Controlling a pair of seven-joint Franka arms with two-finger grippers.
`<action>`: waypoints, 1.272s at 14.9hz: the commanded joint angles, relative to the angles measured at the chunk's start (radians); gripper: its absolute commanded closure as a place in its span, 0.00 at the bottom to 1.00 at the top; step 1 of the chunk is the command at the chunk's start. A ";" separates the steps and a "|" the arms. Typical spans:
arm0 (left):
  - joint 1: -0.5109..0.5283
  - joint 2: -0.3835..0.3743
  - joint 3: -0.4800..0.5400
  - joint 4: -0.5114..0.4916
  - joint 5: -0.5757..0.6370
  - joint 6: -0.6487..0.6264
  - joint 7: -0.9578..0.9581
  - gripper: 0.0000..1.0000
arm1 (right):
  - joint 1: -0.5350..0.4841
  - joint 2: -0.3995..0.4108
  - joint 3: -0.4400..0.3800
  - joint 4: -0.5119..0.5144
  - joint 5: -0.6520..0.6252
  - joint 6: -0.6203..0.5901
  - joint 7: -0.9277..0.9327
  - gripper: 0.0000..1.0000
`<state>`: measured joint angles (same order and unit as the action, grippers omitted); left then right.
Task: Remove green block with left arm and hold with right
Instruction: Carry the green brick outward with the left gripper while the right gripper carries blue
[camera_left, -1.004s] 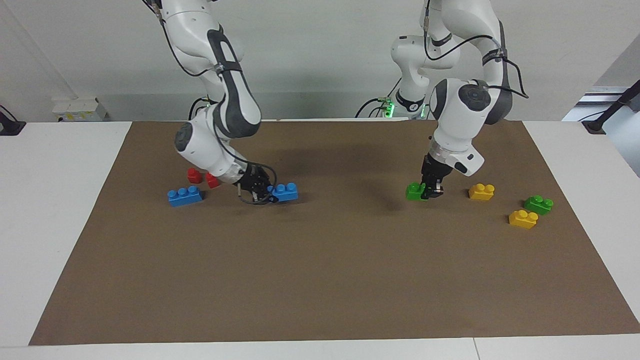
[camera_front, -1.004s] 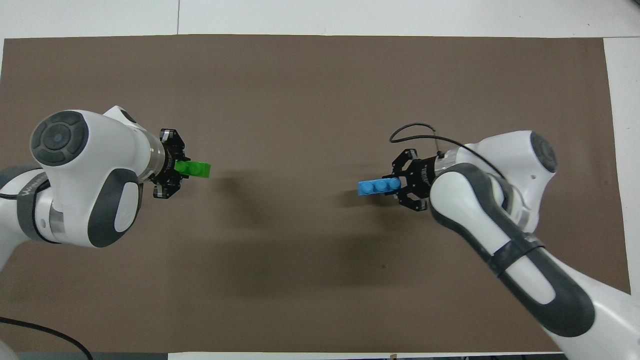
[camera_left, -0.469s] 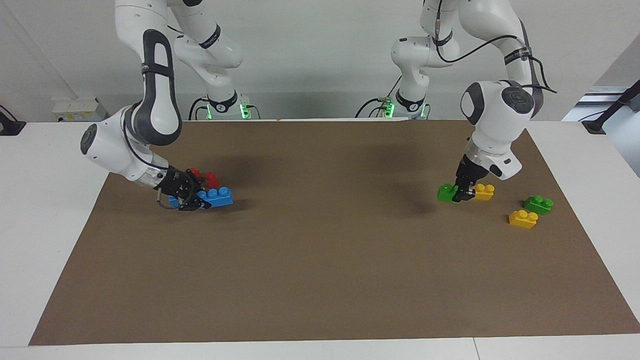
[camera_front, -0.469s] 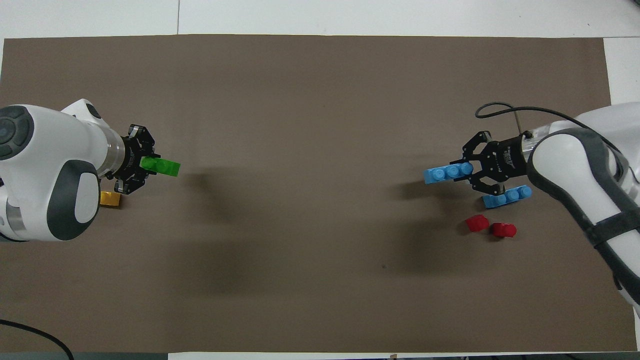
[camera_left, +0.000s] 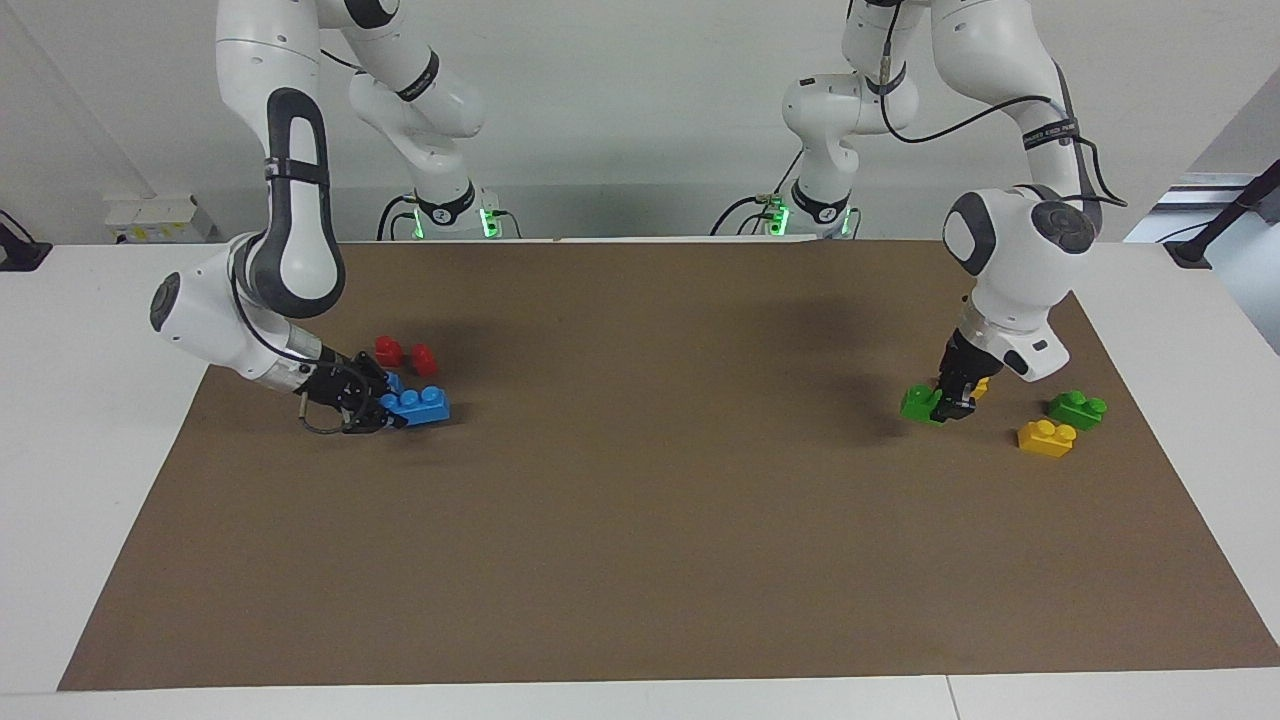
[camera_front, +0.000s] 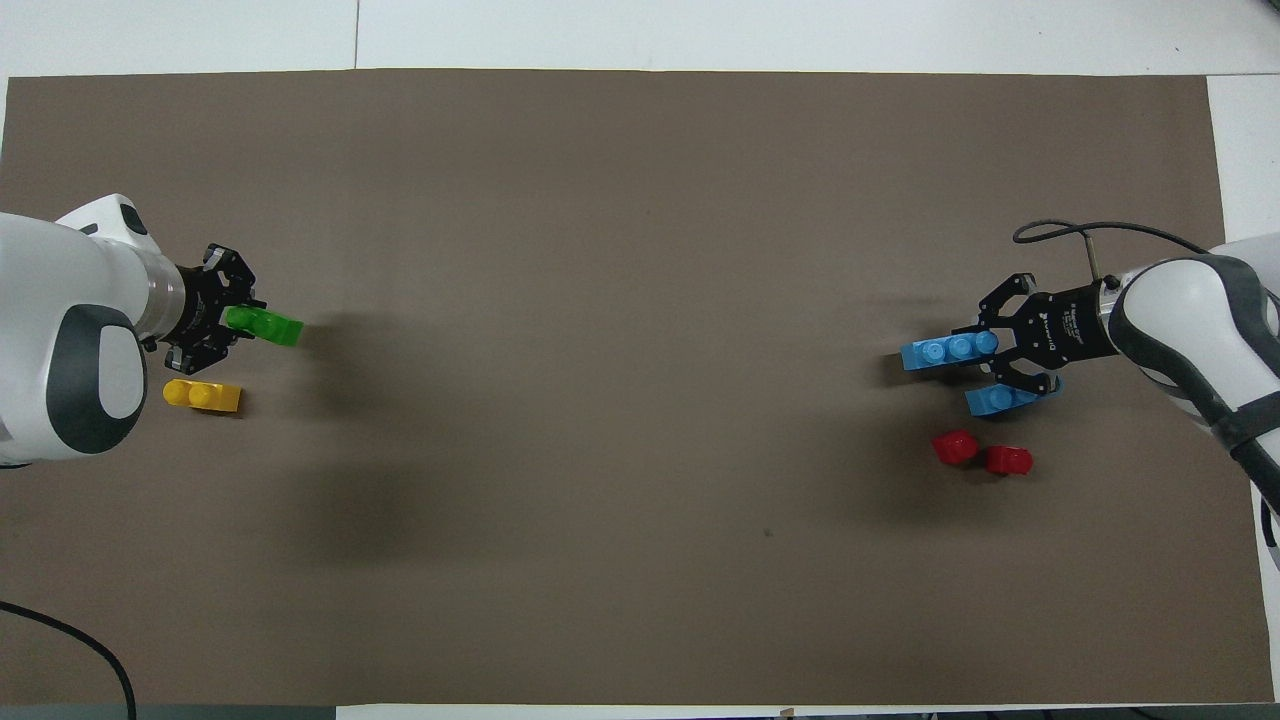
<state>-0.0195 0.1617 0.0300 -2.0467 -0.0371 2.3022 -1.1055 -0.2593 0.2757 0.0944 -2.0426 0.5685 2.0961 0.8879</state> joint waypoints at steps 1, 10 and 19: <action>0.032 0.080 -0.010 0.084 -0.001 0.003 0.038 1.00 | -0.003 0.037 0.014 0.013 -0.006 0.042 -0.015 1.00; 0.076 0.203 -0.010 0.194 0.006 0.003 0.121 1.00 | 0.031 0.040 0.016 -0.016 0.013 0.091 -0.010 1.00; 0.098 0.243 -0.010 0.180 0.006 0.060 0.130 1.00 | 0.066 0.030 0.014 -0.008 -0.006 0.088 -0.009 0.32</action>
<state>0.0619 0.3807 0.0280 -1.8741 -0.0367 2.3313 -0.9937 -0.1885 0.3153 0.1069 -2.0492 0.5694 2.1814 0.8885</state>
